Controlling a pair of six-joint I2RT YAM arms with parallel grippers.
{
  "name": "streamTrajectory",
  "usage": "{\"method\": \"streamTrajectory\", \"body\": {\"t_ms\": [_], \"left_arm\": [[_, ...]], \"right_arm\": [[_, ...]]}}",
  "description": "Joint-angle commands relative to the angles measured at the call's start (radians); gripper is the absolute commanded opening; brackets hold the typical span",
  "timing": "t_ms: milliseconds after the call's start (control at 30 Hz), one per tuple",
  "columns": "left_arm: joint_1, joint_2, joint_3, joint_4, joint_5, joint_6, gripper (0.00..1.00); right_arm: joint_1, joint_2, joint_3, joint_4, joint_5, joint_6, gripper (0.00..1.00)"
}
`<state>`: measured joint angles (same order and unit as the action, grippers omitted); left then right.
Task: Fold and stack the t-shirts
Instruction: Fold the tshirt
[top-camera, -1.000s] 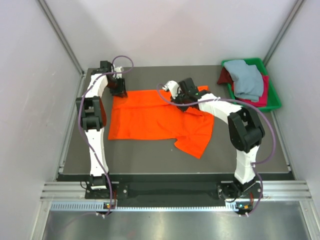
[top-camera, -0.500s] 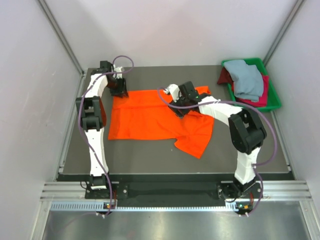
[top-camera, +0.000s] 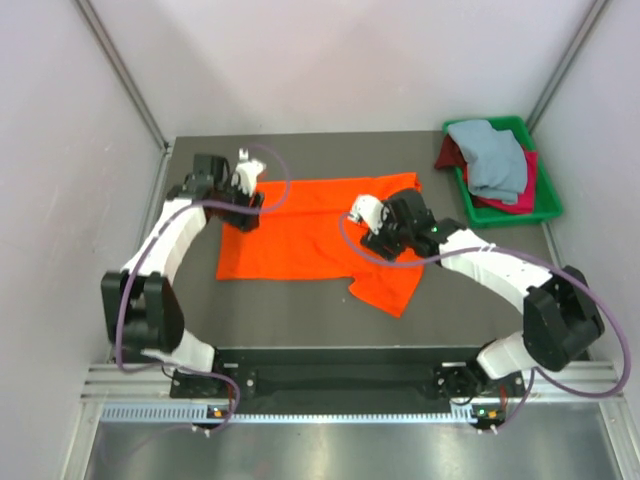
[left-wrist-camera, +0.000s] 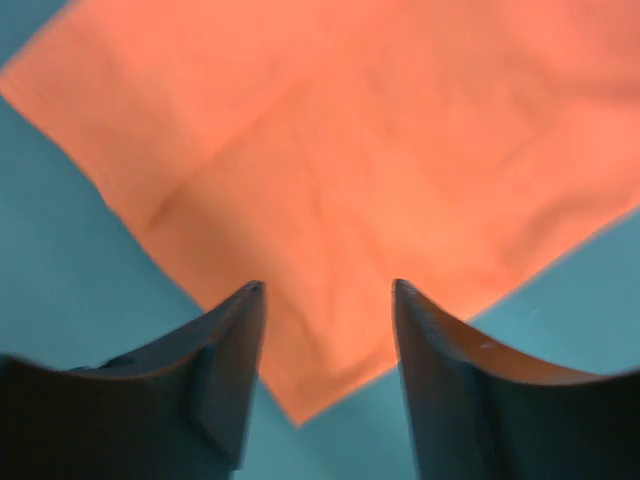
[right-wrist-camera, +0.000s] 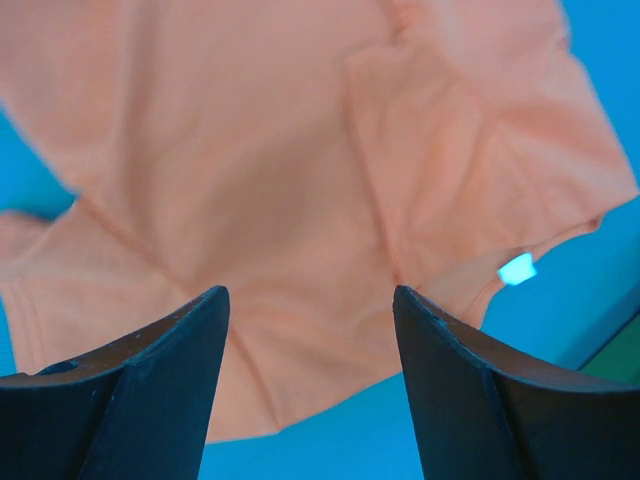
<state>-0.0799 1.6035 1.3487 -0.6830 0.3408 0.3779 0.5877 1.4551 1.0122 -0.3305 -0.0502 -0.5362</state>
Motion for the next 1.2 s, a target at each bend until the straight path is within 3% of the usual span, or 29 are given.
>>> {"method": "streamTrajectory", "body": {"t_ms": [0, 100, 267, 633, 867, 1167], "left_arm": [[-0.003, -0.129, -0.26, 0.06, -0.091, 0.203, 0.63], [-0.011, -0.259, -0.396, 0.091, -0.121, 0.339, 0.58], [-0.012, -0.347, -0.519, 0.14, -0.152, 0.398, 0.58], [-0.012, -0.336, -0.539, 0.108, -0.195, 0.345, 0.54], [-0.012, -0.3, -0.579, 0.115, -0.217, 0.349, 0.55], [-0.012, -0.258, -0.519, 0.119, -0.206, 0.27, 0.54]], "right_arm": [[0.055, -0.084, -0.087, 0.011, -0.027, -0.111, 0.67], [0.086, -0.153, -0.158, 0.005, -0.045, -0.159, 0.65], [0.164, -0.243, -0.286, -0.013, -0.076, -0.199, 0.64], [0.267, -0.303, -0.345, -0.2, -0.149, -0.268, 0.58], [0.27, -0.331, -0.434, -0.186, -0.145, -0.283, 0.56], [0.27, -0.352, -0.5, -0.121, -0.119, -0.288, 0.5]]}}
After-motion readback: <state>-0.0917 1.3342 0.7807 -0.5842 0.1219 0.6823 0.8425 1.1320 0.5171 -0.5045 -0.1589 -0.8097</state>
